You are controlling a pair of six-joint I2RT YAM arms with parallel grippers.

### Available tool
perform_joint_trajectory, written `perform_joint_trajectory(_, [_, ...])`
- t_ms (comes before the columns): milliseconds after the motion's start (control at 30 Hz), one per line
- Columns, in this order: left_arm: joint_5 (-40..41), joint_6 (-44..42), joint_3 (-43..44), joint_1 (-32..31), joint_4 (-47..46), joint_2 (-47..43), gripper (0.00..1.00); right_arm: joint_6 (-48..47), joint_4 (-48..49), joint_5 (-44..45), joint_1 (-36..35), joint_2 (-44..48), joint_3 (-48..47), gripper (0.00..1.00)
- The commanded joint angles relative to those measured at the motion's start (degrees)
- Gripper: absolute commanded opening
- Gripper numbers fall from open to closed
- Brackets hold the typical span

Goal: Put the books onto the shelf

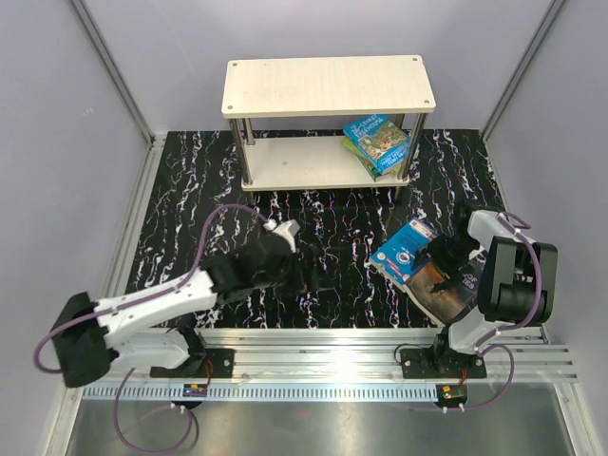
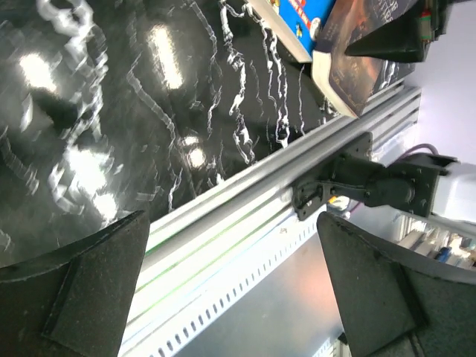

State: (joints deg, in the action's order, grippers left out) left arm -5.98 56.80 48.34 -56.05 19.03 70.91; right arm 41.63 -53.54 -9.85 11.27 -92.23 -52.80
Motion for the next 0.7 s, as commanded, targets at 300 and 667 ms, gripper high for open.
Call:
perform_joint_trajectory(300, [17.05, 12.46, -14.94, -0.99, 6.63, -27.05, 0.99, -4.09, 3.53, 3.34, -7.75, -3.94, 3.93, 0.00])
perform_joint_trajectory(667, [13.63, 6.06, -5.38, -0.99, -1.34, -12.33, 0.99, 3.72, -3.76, -12.38, -12.66, 17.07, -3.96, 0.00])
